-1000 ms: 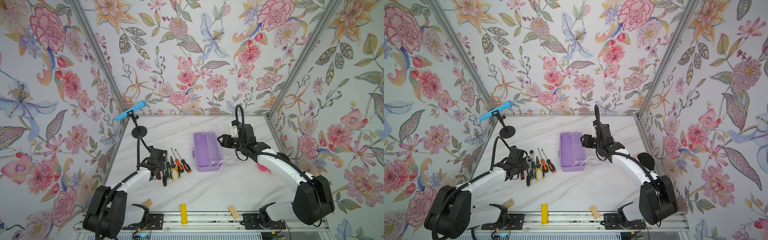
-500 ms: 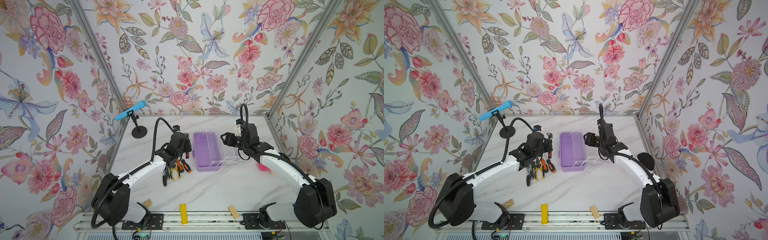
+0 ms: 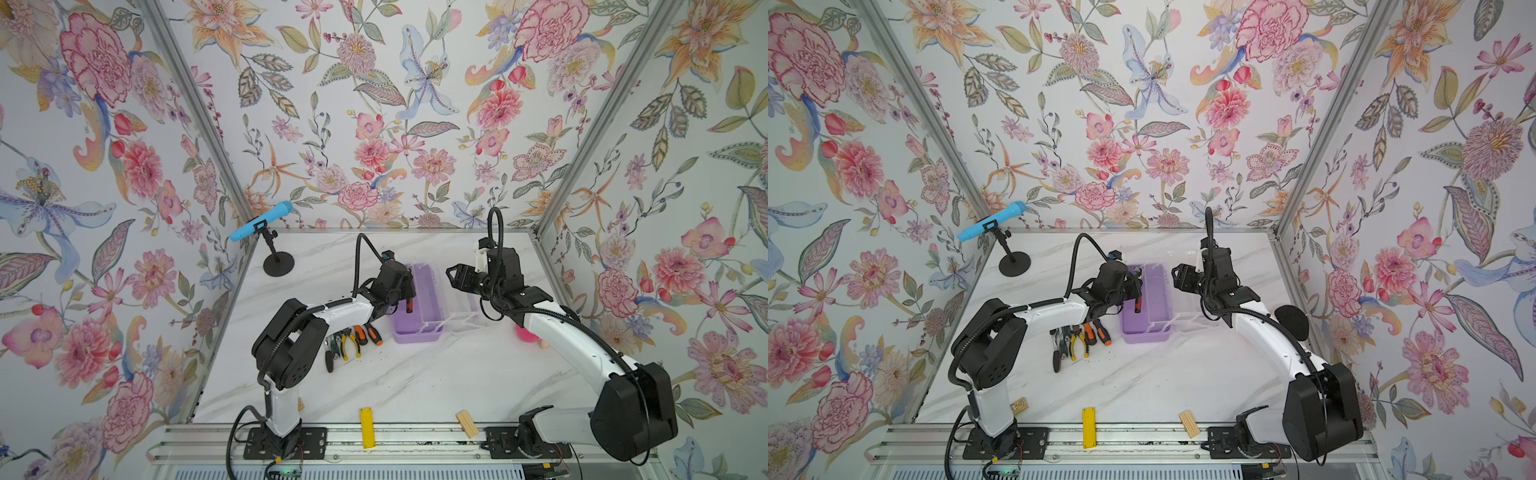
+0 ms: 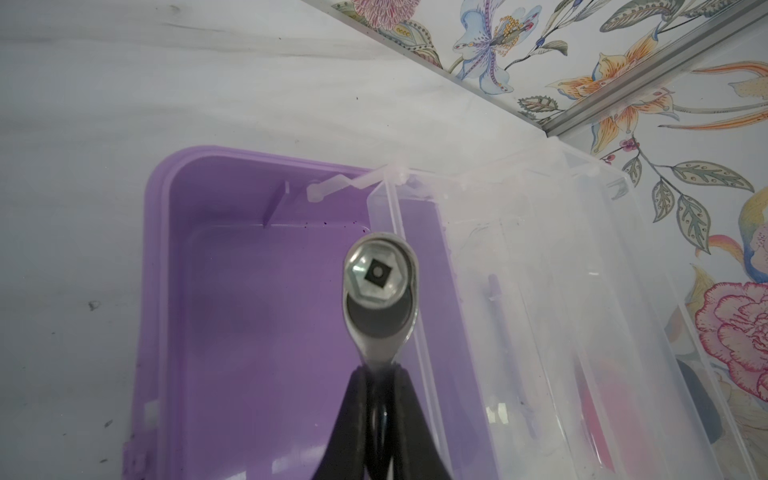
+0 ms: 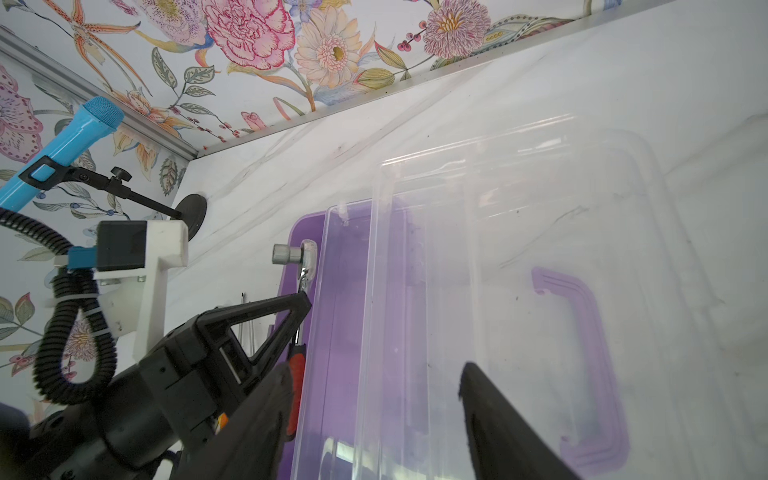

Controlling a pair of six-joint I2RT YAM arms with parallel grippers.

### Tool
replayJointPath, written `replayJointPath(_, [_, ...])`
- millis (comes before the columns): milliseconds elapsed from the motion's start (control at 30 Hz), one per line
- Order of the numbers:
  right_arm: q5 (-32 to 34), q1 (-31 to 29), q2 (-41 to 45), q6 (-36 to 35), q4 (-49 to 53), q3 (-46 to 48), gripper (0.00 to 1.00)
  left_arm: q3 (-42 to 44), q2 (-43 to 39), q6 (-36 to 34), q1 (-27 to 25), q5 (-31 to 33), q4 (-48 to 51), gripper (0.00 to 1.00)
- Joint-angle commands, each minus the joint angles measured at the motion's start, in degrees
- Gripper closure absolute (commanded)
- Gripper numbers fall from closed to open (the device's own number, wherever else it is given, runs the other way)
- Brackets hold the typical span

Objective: Pack the tool kit
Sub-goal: 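Lift the red-handled ratchet with the left gripper and lower it into the purple box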

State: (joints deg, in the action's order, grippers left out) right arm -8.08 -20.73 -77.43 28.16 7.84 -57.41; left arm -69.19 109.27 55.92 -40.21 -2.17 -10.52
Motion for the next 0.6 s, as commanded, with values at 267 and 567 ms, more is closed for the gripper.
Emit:
replayJointPath(267, [-0.87, 0.60, 1.55, 1.07, -1.18, 0.64, 0.34, -1.97, 3.31, 4.55, -0.53, -1.23, -0.92, 1.00])
replayJointPath(567, [-1.52, 0.66, 1.62, 1.00, -0.89, 0.45, 0.34, 0.66, 0.81, 2.11, -0.15, -0.16, -0.93, 0.76])
